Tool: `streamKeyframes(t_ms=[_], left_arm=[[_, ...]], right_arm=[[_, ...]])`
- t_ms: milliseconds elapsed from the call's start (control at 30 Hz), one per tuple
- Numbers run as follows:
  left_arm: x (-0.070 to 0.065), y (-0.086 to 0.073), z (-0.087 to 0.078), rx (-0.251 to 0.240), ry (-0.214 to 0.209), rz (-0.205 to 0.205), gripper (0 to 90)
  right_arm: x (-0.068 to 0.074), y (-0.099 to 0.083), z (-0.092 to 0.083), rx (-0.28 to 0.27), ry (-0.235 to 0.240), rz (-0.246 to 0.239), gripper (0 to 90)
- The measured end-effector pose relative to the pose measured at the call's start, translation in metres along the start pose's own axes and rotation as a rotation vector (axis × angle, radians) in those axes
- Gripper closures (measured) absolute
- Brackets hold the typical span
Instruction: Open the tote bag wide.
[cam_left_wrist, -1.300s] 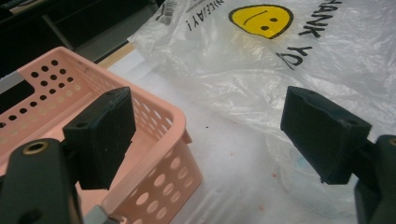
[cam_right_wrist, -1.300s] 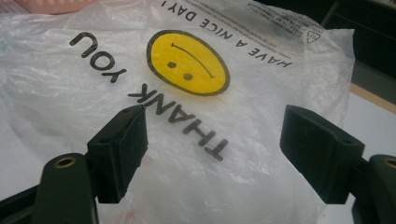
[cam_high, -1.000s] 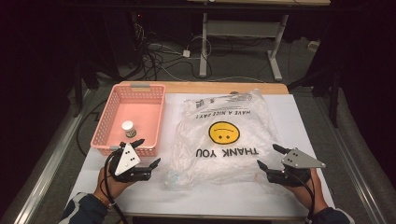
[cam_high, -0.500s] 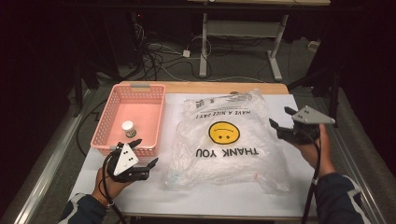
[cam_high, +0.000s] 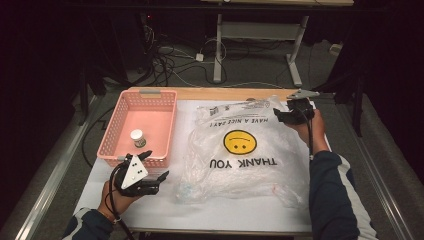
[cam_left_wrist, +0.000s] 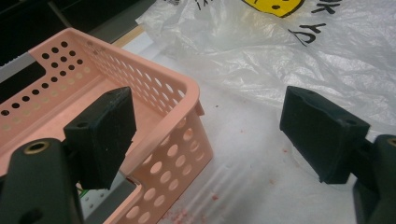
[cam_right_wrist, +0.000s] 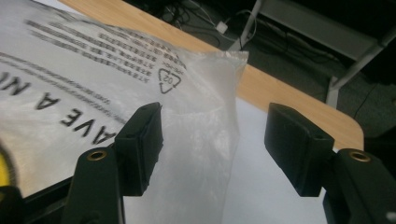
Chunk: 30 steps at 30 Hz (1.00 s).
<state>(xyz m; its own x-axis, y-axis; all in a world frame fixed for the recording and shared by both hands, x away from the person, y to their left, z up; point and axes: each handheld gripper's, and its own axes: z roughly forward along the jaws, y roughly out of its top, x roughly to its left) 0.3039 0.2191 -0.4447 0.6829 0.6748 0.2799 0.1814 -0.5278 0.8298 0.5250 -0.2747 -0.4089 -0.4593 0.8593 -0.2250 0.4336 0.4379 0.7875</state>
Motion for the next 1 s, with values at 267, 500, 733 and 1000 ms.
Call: streamKeyframes(t_ms=[267,500,733,1000], left_arm=[[0.003,-0.003,-0.003,-0.002,-0.002,-0.004,18.0],[0.006,-0.003,-0.005,-0.009,0.001,-0.003,18.0],[0.013,-0.003,-0.008,-0.023,0.025,-0.006,18.0],[0.012,-0.003,-0.007,-0.003,0.036,0.031,18.0]], right_arm=[[-0.002,0.004,0.029,0.067,0.016,0.051,77.3],[-0.011,-0.002,0.025,0.066,-0.078,0.133,90.0],[-0.033,-0.025,0.005,0.081,-0.195,0.248,90.0],[-0.044,-0.057,-0.034,0.125,-0.193,0.196,90.0]])
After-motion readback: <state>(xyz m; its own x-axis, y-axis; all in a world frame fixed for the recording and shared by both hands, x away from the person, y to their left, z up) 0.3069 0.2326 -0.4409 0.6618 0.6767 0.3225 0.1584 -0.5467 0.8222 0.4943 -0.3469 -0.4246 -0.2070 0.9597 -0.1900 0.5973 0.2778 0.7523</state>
